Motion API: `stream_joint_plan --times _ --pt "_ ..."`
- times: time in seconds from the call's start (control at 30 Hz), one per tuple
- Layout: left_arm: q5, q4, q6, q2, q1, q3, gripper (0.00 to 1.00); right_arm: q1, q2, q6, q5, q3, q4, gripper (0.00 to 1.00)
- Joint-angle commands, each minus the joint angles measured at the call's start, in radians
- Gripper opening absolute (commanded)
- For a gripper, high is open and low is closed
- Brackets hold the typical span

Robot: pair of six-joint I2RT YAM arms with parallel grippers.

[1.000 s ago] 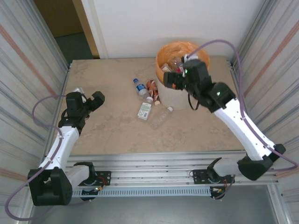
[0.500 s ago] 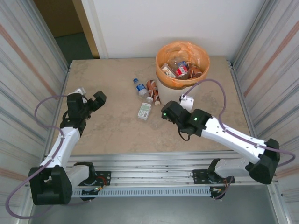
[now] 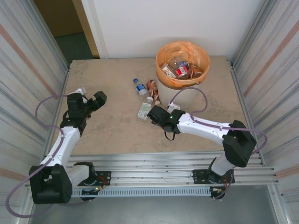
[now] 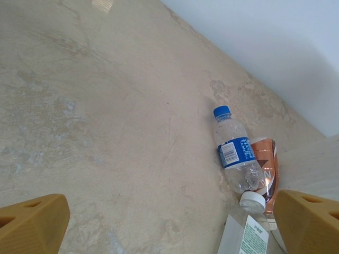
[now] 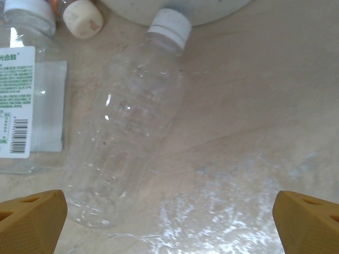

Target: Put the plastic bottles in the bin

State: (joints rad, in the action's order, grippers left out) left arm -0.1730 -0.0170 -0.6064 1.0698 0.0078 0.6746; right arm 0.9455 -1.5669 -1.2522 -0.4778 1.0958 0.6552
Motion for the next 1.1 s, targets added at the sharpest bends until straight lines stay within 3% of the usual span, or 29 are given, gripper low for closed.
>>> stream_joint_plan --times 0.0,0.23,1.07 --pt "-0.010 0.015 0.008 0.001 0.011 0.002 0.99 -0.033 -0.038 0.004 0.065 -0.003 -0.123 0.98" --pt "-0.005 0.015 0.010 0.003 0.011 0.001 0.99 -0.047 -0.138 0.057 0.074 0.062 -0.149 0.98" --pt "-0.008 0.014 0.009 0.013 0.012 0.005 0.99 -0.116 -0.329 0.133 0.157 0.052 -0.237 0.64"
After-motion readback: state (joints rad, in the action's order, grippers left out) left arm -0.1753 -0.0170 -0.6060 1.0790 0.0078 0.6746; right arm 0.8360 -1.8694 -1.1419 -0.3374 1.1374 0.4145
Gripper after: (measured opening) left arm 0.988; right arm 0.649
